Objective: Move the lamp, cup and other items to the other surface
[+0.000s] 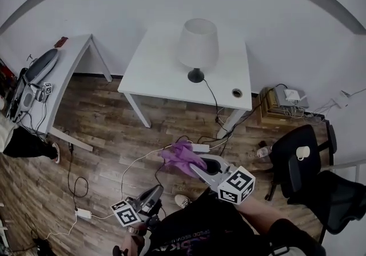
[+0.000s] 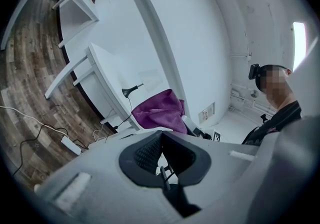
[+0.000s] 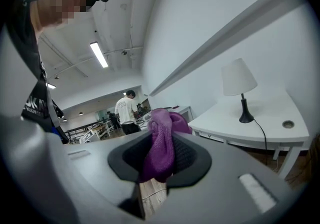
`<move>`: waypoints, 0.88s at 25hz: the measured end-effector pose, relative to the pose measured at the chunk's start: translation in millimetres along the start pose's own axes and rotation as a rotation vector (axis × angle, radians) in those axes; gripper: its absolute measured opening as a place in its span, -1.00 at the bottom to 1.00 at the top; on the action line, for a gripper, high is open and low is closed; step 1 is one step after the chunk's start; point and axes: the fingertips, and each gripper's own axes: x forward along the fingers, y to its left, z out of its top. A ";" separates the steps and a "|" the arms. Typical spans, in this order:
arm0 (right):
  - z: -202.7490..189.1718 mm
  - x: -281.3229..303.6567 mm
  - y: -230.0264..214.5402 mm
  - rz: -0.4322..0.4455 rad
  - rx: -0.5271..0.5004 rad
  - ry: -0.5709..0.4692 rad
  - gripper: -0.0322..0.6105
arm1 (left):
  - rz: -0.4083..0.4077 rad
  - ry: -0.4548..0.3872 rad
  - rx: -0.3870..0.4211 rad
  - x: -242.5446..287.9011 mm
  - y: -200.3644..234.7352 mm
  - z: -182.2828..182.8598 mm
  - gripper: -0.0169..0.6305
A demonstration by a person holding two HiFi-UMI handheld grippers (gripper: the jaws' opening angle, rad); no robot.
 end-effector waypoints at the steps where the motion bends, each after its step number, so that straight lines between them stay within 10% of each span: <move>1: 0.4 -6.9 -0.7 -0.014 0.009 -0.009 -0.64 | -0.012 0.013 0.002 5.6 -2.2 -1.9 -0.97; 22: -0.7 -166.3 -73.8 -0.272 0.126 -0.109 -0.64 | -0.176 0.280 0.010 167.1 -51.3 -70.8 -0.97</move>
